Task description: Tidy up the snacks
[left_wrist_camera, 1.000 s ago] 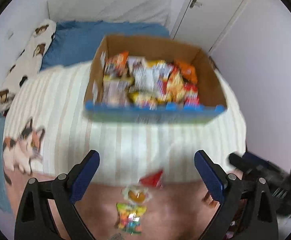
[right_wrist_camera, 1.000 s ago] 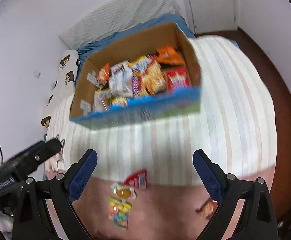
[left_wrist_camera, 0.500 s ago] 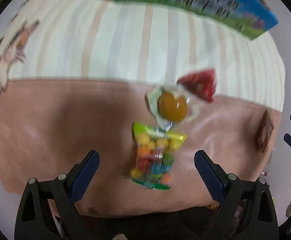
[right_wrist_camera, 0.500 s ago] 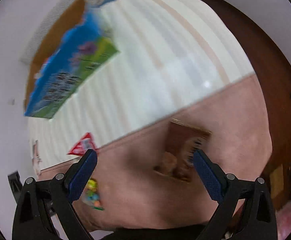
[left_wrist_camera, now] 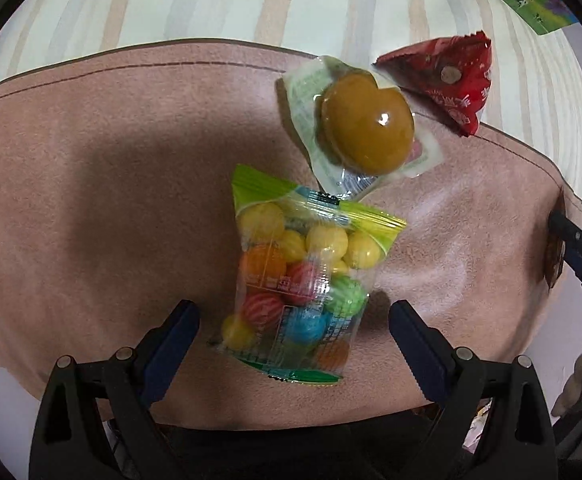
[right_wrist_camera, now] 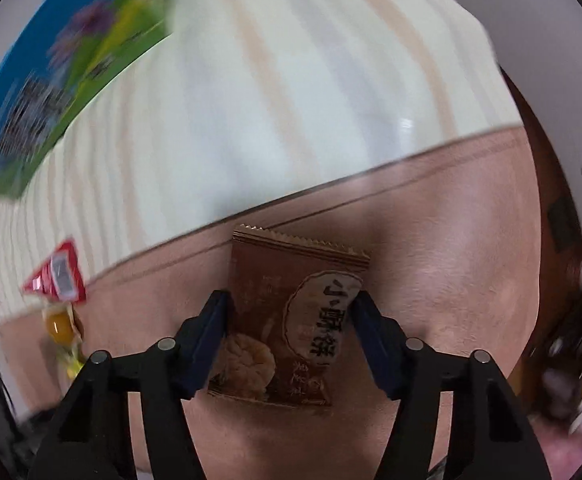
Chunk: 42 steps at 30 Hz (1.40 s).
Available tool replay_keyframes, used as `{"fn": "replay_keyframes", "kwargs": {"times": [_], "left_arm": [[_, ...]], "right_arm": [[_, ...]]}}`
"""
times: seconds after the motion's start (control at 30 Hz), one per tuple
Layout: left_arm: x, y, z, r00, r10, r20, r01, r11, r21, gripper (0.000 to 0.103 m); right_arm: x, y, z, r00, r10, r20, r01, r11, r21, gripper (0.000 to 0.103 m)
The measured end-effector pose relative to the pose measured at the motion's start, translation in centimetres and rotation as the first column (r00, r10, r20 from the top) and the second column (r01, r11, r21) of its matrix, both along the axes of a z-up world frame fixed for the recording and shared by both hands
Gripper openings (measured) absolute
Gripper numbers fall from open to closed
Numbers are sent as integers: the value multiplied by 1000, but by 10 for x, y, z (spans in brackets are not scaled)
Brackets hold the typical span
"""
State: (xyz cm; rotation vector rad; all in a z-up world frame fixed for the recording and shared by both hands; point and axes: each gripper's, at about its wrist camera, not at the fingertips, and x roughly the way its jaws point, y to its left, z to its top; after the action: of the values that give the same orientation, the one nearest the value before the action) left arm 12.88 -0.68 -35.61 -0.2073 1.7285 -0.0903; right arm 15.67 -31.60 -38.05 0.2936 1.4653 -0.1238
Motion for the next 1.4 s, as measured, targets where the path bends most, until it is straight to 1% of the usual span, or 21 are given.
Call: {"fn": "replay_keyframes", "kwargs": {"times": [0.07, 0.2, 0.23, 0.3, 0.37, 0.43, 0.47, 0.63, 0.7, 0.77, 0.87, 0.97, 1.0, 1.03, 1.07, 1.1, 1.13, 1.17, 1.3, 1.4], "left_arm": [[0, -2, -1, 1000, 0, 8, 0, 1000, 3, 97], [1, -8, 0, 1000, -6, 30, 6, 1000, 12, 97], [0, -10, 0, 999, -12, 37, 12, 1000, 19, 94], [9, -21, -1, 999, -24, 47, 23, 999, 36, 87], [9, -22, 0, 998, -33, 60, 30, 998, 55, 74], [9, -21, 1, 997, -36, 73, 31, 997, 66, 65], [10, -21, 4, 996, -37, 78, 32, 997, 72, 57], [8, -18, 5, 995, -44, 93, 37, 996, 81, 56], [7, -18, 8, 994, -49, 95, 41, 996, 85, 56], [7, -18, 5, 994, -63, 89, 55, 994, 91, 56], [9, -21, -2, 995, -54, 79, 47, 995, 83, 56], [13, -20, -3, 996, -33, 82, 28, 997, 68, 56], [12, -19, -2, 996, -27, 86, 22, 998, 65, 56], [12, -19, 0, 995, -24, 92, 18, 998, 66, 55], [12, -18, 1, 995, -25, 96, 18, 998, 67, 53], [12, -18, 3, 995, -23, 97, 17, 998, 66, 52], [11, -17, 5, 995, -22, 98, 16, 998, 64, 51], [10, -16, 6, 995, -18, 103, 12, 998, 65, 50], [11, -18, 2, 995, -37, 96, 31, 998, 60, 52], [13, -17, -5, 996, -48, 73, 44, 998, 53, 52]], "right_arm": [[-4, 16, 0, 998, 65, -4, -65, 998, -2, 65], [-15, 49, -1, 985, 169, -22, -168, 985, 35, 65], [-17, 56, 0, 982, 188, -24, -187, 981, 47, 65], [-24, 70, -1, 974, 226, -30, -224, 972, 68, 65], [-28, 78, -5, 969, 245, -41, -242, 967, 76, 65], [-31, 82, -9, 966, 252, -51, -248, 966, 73, 65], [-34, 85, -14, 964, 258, -64, -254, 965, 69, 65], [-31, 91, -24, 963, 256, -83, -251, 966, 65, 67], [-26, 94, -28, 964, 248, -94, -242, 968, 73, 71], [-23, 98, -32, 966, 239, -103, -230, 969, 95, 82], [-21, 105, -40, 966, 233, -115, -223, 970, 99, 88], [-21, 116, -44, 966, 233, -111, -222, 970, 97, 88], [-21, 115, -44, 970, 223, -101, -212, 972, 105, 88], [-25, 105, -42, 971, 218, -95, -208, 972, 106, 86], [-28, 98, -39, 971, 219, -95, -211, 974, 89, 76], [-32, 96, -37, 970, 223, -95, -218, 974, 63, 70], [-40, 92, -34, 971, 221, -90, -216, 975, 59, 63], [-42, 88, -32, 974, 210, -82, -205, 977, 67, 61], [-47, 86, -29, 975, 212, -68, -207, 976, 73, 61], [-53, 86, -31, 975, 201, -98, -192, 977, 95, 65]]}}
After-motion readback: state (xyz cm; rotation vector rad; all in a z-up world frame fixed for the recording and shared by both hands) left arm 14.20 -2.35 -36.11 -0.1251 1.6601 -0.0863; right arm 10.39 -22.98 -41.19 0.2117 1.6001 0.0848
